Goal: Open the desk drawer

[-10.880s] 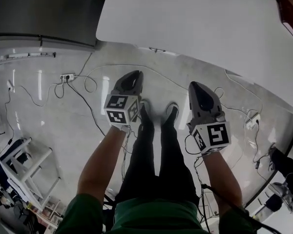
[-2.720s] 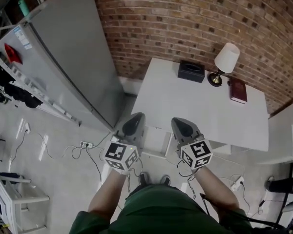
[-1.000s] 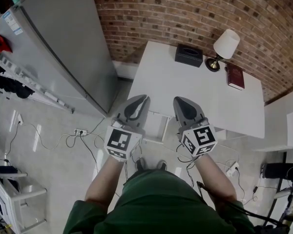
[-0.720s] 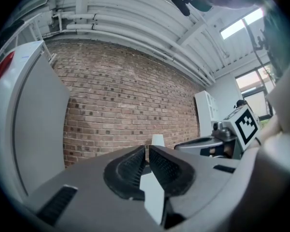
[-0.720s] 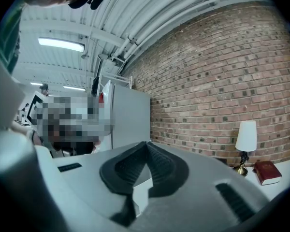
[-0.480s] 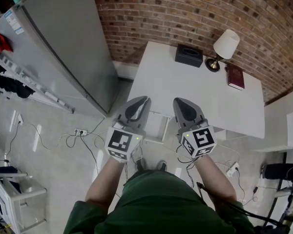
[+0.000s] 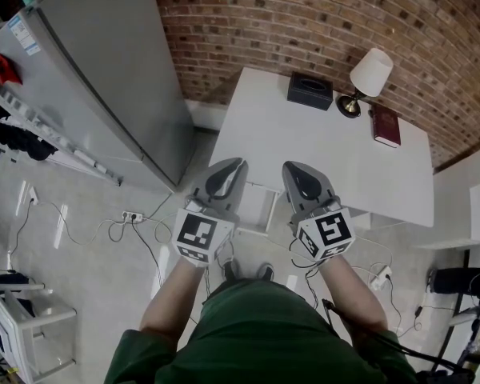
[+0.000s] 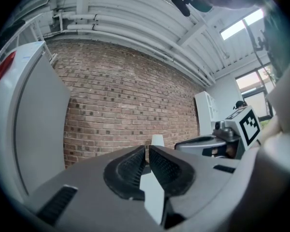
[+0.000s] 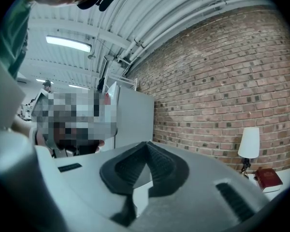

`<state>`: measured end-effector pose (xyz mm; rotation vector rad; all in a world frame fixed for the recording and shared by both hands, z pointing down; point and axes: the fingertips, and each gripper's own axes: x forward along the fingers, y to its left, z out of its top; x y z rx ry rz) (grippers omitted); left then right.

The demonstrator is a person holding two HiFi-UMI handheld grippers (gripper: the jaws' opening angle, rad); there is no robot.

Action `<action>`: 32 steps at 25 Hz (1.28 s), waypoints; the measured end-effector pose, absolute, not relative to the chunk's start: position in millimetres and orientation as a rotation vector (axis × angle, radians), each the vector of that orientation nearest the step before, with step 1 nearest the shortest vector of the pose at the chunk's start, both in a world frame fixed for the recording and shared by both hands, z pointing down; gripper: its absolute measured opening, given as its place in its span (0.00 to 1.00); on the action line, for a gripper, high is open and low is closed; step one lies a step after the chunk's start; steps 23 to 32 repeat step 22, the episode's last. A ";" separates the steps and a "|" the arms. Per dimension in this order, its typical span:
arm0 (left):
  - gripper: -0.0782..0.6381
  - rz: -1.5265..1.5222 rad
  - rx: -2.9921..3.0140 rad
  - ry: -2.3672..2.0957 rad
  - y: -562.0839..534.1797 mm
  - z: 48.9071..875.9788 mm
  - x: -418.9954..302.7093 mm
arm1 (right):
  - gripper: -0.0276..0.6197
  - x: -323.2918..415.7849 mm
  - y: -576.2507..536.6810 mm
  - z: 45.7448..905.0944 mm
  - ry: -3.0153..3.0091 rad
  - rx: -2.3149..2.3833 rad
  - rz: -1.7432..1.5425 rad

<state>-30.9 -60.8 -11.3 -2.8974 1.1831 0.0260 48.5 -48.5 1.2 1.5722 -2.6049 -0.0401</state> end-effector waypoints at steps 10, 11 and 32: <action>0.14 0.030 -2.894 1.189 -61.0 -7.3 -36.5 | 0.04 45.0 -48.3 5.1 -2.598 1.569 -0.031; 0.14 0.027 -2.897 1.188 -61.0 -6.7 -37.2 | 0.04 44.0 -48.5 5.7 -2.598 1.567 -0.030; 0.14 0.009 -2.910 1.181 -67.2 -1.5 -48.8 | 0.04 32.7 -54.9 10.3 -2.587 1.558 -0.040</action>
